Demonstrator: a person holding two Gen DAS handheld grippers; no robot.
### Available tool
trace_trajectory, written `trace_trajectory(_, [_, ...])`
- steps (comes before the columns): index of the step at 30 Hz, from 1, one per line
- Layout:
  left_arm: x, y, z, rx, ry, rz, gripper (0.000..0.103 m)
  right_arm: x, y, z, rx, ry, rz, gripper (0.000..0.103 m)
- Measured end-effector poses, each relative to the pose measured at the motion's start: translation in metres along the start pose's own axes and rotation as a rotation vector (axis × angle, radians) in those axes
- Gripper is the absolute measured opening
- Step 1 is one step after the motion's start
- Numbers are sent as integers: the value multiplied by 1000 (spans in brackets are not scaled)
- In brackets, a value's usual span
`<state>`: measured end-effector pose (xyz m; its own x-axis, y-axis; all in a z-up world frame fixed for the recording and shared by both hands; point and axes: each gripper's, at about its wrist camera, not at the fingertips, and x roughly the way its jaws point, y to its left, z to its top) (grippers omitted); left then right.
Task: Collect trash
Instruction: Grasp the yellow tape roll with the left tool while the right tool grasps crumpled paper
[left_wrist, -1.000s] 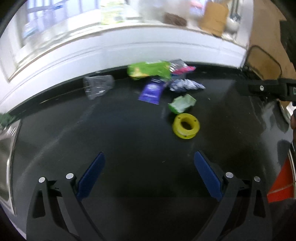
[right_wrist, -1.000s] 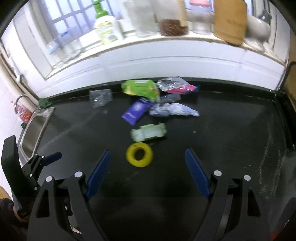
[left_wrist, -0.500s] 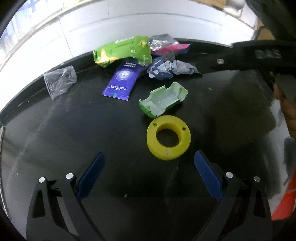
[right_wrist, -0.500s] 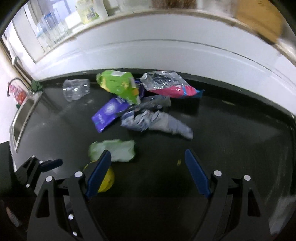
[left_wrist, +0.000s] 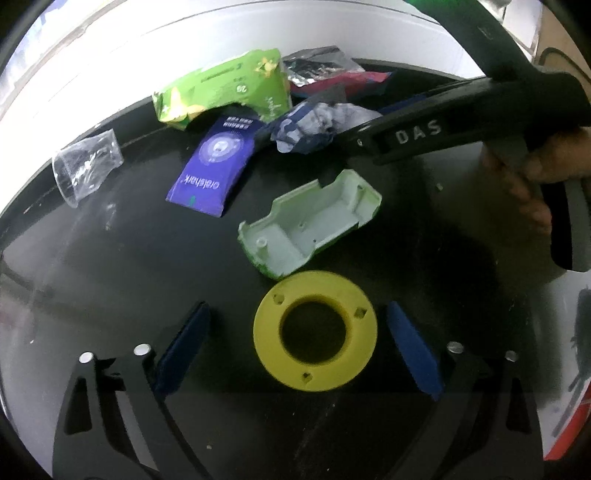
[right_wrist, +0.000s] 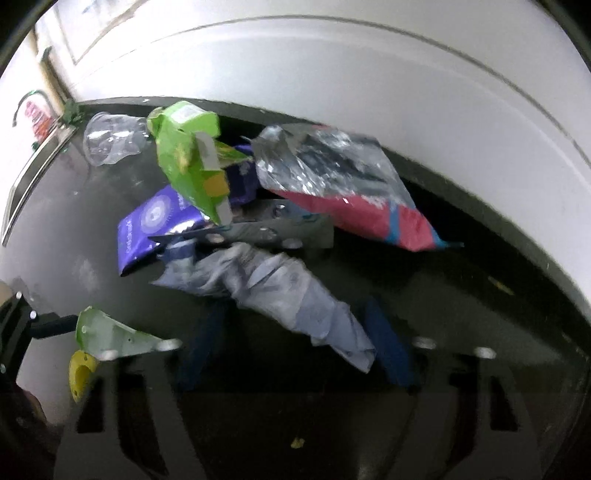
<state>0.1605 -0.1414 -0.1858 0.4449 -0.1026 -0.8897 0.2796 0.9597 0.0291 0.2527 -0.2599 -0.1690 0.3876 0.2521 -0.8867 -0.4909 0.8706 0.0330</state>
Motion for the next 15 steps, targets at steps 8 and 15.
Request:
trace_trajectory(8, [-19, 2, -5, 39, 8, -47, 54, -23, 10, -17, 91, 15, 89, 23])
trace_trajectory(15, [-58, 15, -24, 49, -35, -36, 54, -85, 31, -38, 185, -45, 55, 23])
